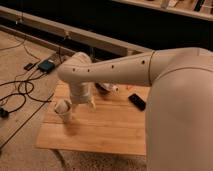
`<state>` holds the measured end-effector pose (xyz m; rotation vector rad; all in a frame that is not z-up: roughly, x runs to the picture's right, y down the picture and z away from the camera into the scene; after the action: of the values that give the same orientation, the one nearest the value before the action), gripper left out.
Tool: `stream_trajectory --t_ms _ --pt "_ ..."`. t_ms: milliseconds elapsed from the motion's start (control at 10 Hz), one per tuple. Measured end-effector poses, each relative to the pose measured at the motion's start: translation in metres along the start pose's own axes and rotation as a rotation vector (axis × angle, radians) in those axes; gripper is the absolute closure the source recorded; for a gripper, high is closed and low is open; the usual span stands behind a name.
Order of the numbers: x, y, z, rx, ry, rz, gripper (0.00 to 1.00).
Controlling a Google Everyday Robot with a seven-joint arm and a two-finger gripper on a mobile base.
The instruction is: Move the arm in a circular motion
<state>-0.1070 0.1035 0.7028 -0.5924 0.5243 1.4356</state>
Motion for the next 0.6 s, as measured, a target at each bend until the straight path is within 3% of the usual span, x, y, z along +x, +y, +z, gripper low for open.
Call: stream_trajectory --t_ms 400,600 --pt "0.011 0.0 0.006 -0.028 0.03 -0.02 0.35" --pt "0.016 -0.016 0.009 -0.052 0.047 0.009 0.35"
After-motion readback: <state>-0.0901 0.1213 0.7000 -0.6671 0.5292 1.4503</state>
